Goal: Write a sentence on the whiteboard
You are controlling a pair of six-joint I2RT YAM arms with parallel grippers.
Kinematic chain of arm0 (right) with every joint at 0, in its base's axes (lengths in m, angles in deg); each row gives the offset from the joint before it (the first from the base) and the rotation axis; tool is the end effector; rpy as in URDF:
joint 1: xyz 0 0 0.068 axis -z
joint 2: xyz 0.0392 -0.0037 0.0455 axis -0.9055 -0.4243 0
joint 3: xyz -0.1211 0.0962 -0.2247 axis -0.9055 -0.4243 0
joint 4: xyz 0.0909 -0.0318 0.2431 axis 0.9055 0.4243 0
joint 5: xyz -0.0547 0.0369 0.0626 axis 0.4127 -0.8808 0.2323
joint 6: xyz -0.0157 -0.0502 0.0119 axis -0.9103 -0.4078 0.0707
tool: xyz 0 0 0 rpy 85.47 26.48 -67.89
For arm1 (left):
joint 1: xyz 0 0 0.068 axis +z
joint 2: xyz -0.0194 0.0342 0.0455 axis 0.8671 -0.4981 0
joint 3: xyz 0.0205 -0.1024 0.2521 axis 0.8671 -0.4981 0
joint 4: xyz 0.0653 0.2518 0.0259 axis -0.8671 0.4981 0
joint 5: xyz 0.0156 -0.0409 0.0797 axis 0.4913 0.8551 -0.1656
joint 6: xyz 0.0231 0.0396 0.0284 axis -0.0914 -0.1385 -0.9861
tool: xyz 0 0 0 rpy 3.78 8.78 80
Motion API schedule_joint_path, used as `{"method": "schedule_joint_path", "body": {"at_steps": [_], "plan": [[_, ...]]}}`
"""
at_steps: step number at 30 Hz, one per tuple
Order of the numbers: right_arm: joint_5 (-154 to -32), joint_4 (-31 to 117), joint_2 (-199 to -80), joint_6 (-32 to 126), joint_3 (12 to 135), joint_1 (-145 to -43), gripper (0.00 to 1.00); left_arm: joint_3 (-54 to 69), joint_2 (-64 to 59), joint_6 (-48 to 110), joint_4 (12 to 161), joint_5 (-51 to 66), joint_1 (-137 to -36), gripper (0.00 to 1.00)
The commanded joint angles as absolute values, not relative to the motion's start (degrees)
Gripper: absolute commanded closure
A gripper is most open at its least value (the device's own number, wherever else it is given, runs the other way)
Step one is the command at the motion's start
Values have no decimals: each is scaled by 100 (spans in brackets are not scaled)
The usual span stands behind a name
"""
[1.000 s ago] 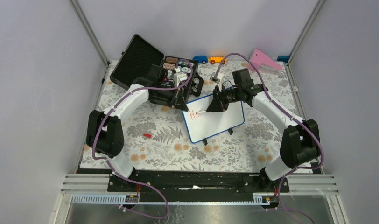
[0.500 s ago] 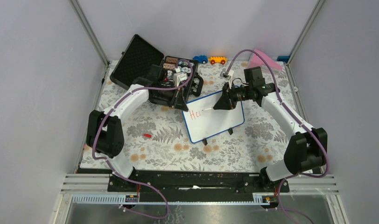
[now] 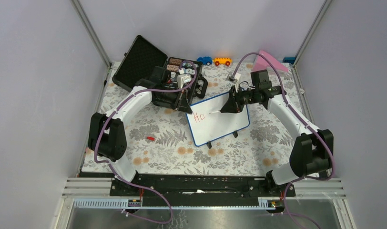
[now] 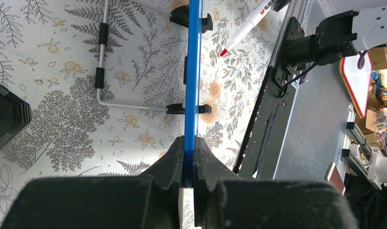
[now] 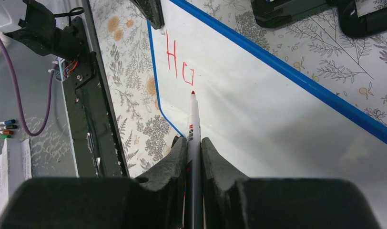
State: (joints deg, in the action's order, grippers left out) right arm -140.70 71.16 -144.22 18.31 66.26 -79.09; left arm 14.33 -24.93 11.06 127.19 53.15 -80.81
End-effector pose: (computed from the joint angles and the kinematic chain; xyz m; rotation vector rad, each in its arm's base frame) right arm 0.3020 0.1064 0.2940 -1.0783 1.8760 1.0402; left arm 0.3245 -0.1532 0.2745 0.9463 2.2210 -1.2769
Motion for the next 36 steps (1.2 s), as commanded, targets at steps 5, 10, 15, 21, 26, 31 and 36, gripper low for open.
{"method": "schedule_joint_path", "body": {"at_steps": [5, 10, 15, 21, 26, 31, 36], "plan": [[-13979, 7024, -14594, 1795, 6715, -7934, 100, 1515, -2468, 962, 12701, 5211, -8130, 100], [-13896, 6959, -14724, 1860, 6849, -8066, 100, 1510, -2477, 955, 12701, 5209, -8133, 100], [-13943, 6898, -14764, 1938, 6901, -8154, 100, 1485, -2451, 945, 12701, 5214, -8130, 100], [-13997, 6891, -14708, 2011, 7005, -8271, 100, 1479, -2460, 949, 12700, 5224, -8134, 100], [-13930, 6866, -14838, 2034, 7120, -8273, 100, 1493, -2473, 953, 12698, 5255, -8130, 100], [-13870, 6811, -14946, 2036, 7177, -8276, 100, 1466, -2444, 953, 12699, 5231, -8133, 100], [-13818, 6781, -15026, 2051, 7230, -8283, 100, 1454, -2442, 949, 12701, 5220, -8131, 100]]}}
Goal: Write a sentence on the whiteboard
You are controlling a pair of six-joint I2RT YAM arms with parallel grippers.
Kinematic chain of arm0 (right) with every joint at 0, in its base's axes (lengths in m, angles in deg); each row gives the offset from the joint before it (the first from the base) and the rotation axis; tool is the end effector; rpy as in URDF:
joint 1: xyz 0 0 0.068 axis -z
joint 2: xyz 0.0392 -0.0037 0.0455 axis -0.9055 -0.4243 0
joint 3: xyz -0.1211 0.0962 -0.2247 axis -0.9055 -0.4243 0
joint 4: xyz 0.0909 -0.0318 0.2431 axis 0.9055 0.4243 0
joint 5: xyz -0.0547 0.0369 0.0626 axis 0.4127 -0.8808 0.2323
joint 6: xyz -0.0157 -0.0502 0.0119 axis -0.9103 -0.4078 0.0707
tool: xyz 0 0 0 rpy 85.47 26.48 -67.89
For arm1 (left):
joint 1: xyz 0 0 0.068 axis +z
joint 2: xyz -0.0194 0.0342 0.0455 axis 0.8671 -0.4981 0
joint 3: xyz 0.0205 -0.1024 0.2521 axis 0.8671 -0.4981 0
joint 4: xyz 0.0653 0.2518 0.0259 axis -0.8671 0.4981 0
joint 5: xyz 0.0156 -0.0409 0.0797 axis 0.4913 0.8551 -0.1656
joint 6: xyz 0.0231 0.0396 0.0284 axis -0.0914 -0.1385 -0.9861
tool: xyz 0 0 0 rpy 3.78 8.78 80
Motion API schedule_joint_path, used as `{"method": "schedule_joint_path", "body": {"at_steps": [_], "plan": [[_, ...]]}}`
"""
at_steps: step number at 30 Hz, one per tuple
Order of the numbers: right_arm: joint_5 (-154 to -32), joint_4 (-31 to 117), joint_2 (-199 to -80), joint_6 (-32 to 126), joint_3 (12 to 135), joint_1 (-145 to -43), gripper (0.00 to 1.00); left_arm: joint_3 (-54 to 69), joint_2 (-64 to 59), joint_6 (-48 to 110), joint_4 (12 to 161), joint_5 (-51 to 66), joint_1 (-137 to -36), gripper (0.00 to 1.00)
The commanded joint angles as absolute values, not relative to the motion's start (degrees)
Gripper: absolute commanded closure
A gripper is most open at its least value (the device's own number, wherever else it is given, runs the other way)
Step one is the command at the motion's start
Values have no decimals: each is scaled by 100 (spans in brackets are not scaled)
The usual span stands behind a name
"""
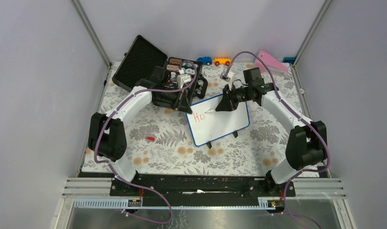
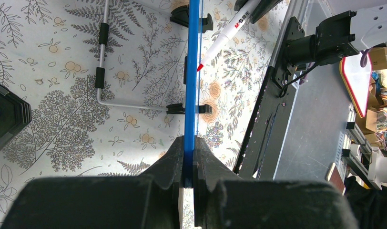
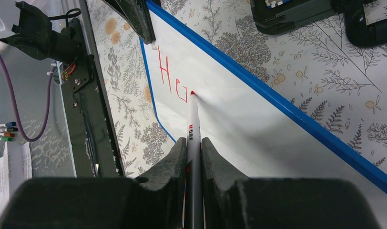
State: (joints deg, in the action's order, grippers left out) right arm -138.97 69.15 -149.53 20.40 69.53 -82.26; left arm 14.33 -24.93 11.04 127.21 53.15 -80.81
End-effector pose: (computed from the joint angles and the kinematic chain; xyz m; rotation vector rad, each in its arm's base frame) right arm 0.3190 0.1296 0.2850 -1.0973 1.9010 1.0583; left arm 0.3245 -0.1532 0.2745 0.9466 2.2211 -1.2769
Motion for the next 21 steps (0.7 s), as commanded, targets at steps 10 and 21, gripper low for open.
{"method": "schedule_joint_path", "body": {"at_steps": [10, 21], "plan": [[-13760, 6842, -14917, 1935, 6910, -8281, 100, 1485, -2485, 945, 12699, 5229, -8131, 100], [-13784, 6844, -14738, 1842, 6399, -8283, 100, 1496, -2504, 953, 12701, 5224, -8132, 100]]}}
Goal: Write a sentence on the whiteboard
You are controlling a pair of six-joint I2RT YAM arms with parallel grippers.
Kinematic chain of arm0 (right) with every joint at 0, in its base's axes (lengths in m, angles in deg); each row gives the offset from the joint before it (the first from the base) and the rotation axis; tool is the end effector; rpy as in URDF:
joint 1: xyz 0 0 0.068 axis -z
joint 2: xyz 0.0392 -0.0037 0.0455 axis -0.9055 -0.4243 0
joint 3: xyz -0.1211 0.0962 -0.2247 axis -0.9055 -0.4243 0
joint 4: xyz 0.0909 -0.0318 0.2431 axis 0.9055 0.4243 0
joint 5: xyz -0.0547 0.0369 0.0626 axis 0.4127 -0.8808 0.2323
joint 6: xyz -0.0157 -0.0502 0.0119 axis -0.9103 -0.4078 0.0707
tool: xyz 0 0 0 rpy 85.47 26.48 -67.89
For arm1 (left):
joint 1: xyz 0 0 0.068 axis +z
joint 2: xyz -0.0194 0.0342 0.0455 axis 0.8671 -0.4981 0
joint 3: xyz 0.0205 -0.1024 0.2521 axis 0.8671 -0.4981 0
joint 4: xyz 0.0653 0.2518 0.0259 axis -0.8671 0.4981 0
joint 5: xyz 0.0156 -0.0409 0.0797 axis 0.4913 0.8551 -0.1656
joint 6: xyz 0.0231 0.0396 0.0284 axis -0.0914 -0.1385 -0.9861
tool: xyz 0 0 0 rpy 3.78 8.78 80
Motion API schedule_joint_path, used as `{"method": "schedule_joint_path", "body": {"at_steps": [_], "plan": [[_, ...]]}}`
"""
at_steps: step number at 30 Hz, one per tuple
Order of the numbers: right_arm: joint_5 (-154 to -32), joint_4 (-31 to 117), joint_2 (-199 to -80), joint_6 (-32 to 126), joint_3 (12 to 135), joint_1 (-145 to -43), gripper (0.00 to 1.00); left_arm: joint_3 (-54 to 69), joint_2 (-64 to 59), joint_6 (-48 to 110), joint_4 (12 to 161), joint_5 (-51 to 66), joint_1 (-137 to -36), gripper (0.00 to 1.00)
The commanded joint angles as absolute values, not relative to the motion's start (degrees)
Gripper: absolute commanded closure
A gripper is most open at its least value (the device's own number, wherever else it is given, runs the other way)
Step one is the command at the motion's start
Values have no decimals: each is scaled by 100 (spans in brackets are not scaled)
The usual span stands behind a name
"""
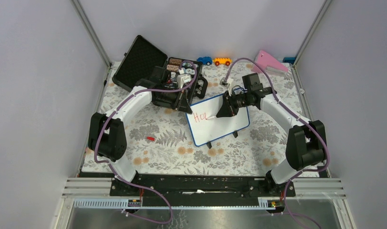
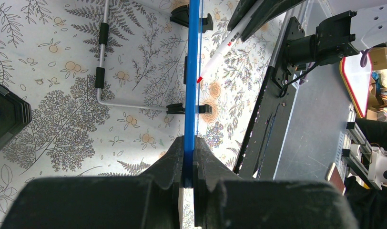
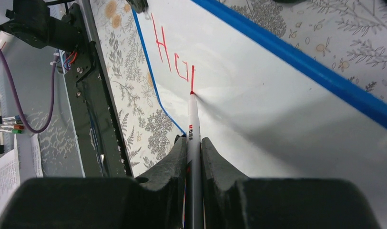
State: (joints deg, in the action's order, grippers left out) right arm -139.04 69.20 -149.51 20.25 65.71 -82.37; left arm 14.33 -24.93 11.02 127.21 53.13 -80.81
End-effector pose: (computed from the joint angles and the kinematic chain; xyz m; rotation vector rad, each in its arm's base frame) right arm 0.3121 0.1282 0.2641 -1.0911 1.9625 1.0895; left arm 0.3245 -0.1532 0.2745 0.9468 2.2210 -1.2763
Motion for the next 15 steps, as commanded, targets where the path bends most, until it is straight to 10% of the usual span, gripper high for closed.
{"method": "schedule_joint_path", "body": {"at_steps": [1, 15], "plan": [[-13784, 6843, -14716, 1837, 6358, -8283, 100, 1498, -2504, 949, 12701, 5224, -8131, 100], [-14170, 7083, -14480, 1840, 6553, -8285, 100, 1497, -2504, 966, 12701, 5236, -8137, 100]]}}
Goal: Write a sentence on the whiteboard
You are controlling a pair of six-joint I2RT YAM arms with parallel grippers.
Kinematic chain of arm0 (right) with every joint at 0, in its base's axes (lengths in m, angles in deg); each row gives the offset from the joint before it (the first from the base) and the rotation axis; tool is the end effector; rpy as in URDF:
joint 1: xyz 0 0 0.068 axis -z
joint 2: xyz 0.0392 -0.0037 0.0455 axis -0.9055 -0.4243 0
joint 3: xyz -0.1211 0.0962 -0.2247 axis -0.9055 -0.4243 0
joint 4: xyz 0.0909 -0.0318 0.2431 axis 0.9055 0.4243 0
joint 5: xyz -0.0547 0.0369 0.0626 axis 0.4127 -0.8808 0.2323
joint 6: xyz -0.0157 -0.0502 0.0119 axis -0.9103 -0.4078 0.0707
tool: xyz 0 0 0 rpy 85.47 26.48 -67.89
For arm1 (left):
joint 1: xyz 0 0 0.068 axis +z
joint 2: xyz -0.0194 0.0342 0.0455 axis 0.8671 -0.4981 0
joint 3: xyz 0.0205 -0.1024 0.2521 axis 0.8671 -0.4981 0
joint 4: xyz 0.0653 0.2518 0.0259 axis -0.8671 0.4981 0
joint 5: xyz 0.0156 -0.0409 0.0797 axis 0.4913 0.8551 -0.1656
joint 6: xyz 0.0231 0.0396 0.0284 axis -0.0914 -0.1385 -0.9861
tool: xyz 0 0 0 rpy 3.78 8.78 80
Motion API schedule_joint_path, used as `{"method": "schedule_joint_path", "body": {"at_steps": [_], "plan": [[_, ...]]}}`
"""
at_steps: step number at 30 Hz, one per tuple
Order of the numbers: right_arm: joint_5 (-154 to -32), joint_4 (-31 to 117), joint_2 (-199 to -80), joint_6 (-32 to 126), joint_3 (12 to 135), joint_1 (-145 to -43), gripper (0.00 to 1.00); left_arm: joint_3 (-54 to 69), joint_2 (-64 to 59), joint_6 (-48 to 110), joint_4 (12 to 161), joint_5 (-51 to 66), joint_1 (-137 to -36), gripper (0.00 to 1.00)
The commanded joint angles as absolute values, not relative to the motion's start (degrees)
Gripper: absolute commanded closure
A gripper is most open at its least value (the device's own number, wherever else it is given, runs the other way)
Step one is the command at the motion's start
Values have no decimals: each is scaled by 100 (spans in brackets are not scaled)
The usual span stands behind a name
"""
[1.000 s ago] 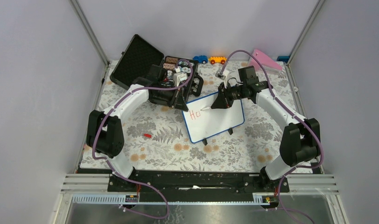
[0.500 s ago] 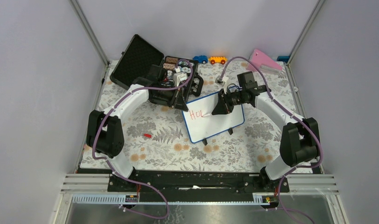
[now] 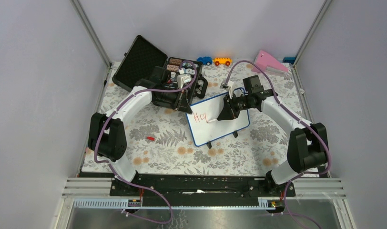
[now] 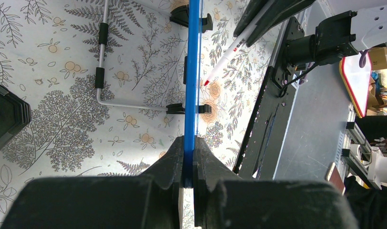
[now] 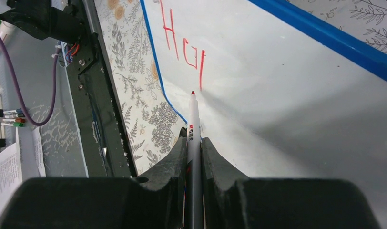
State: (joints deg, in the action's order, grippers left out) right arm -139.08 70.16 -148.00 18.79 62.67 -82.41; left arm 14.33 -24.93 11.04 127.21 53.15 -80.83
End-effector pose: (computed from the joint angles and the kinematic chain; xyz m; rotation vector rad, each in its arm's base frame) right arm 0.3011 0.1250 0.2549 -1.1069 1.9846 1.0971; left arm 0.3244 -0.1533 0.2745 0.9470 2.2210 -1.2770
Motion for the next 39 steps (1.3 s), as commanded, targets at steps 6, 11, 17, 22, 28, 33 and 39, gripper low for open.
{"method": "schedule_joint_path", "body": {"at_steps": [6, 11, 17, 22, 28, 33, 39], "plan": [[-14096, 7016, -14485, 1946, 6803, -8283, 100, 1532, -2521, 980, 12701, 5253, -8139, 100], [-13990, 6891, -14582, 2029, 6913, -8285, 100, 1533, -2513, 988, 12701, 5242, -8139, 100], [-13935, 6764, -14713, 2103, 6999, -8287, 100, 1509, -2496, 980, 12701, 5241, -8139, 100], [-13912, 6768, -14776, 2104, 7053, -8283, 100, 1515, -2495, 978, 12696, 5245, -8139, 100], [-13874, 6759, -14857, 2087, 7085, -8280, 100, 1512, -2486, 972, 12701, 5243, -8139, 100], [-13843, 6710, -14893, 2115, 7085, -8285, 100, 1499, -2470, 973, 12702, 5246, -8139, 100], [-13796, 6646, -14946, 2152, 7089, -8278, 100, 1480, -2451, 966, 12699, 5226, -8135, 100]]}}
